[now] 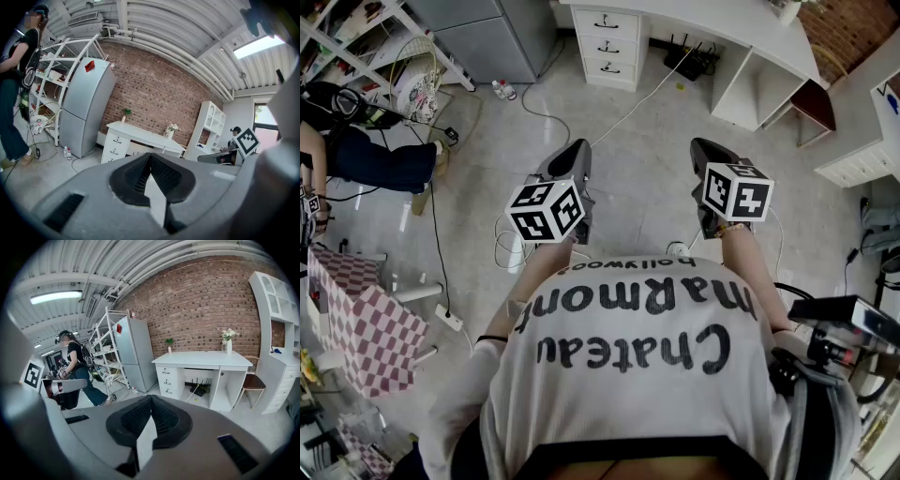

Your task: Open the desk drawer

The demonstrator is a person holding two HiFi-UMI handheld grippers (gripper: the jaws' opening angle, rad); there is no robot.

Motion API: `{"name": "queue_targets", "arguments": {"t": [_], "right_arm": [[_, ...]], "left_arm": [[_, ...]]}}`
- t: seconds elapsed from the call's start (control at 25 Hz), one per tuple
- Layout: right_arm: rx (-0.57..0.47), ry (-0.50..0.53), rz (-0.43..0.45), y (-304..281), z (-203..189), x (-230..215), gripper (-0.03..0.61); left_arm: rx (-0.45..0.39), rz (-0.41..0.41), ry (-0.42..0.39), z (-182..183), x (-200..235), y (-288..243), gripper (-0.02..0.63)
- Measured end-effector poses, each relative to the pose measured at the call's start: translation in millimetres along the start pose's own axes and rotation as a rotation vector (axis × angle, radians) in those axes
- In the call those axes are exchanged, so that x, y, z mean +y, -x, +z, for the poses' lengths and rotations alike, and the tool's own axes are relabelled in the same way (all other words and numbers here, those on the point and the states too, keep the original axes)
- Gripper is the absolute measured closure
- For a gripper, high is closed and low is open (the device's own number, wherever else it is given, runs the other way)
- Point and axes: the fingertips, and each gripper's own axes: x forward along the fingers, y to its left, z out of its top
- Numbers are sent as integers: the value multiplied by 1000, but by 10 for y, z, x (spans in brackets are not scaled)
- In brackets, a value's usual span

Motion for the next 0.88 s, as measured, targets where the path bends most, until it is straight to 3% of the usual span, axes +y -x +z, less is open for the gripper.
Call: {"name": "queue_targets", "arguments": {"t": [0.6,0.88], "right_arm": [[0,-15,-6,-30,5,105,565],[32,-6,7,-396,43,24,565]], "left_arm": [[-7,2,29,2,211,81,598],[3,31,49,-23,449,-101,598]]}}
